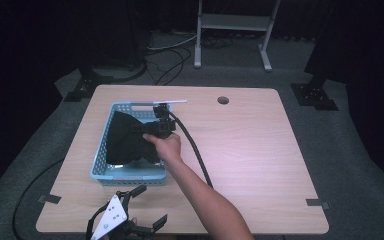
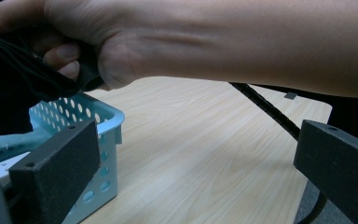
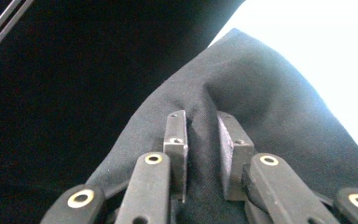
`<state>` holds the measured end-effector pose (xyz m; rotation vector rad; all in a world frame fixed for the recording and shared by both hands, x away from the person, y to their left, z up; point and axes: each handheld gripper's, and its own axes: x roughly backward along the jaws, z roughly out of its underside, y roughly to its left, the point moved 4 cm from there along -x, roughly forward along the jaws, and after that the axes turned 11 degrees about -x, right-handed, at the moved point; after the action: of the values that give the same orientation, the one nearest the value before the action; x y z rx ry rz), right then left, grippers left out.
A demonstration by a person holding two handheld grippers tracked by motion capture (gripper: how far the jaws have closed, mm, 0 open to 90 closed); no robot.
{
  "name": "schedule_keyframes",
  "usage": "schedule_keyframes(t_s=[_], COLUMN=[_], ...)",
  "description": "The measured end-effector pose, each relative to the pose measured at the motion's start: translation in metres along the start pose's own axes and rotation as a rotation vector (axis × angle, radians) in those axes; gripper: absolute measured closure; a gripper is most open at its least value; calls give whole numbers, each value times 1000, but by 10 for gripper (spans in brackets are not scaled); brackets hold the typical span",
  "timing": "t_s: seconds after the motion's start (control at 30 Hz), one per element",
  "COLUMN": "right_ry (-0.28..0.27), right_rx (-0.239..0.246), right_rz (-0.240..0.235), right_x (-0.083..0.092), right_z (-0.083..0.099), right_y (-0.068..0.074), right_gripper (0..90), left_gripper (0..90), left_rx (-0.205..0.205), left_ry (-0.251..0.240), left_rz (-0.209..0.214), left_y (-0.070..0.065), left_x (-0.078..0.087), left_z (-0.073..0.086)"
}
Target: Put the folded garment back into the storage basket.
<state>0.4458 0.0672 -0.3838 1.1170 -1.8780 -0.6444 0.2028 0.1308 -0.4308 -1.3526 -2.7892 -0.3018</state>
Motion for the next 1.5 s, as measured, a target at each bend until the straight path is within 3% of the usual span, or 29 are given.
schedule_keyframes(t_s=[1.13,1.23,1.4,1.5], right_ry=[12,12,6,23], right_rx=[-14,-18,47,65], right_rz=[37,41,95,99], right_x=[-6,-5,2,4], right_z=[-5,-6,-12,-12], right_y=[-7,-9,-6,-4], right_gripper=[757,709,663,633], left_gripper=[0,0,0,0], left_rx=[2,2,4,2], left_ry=[-8,-8,-8,-7], left_rz=[-3,-4,-3,-2], left_y=[0,0,0,-1], left_x=[2,2,2,1], left_z=[-1,-1,-1,-1])
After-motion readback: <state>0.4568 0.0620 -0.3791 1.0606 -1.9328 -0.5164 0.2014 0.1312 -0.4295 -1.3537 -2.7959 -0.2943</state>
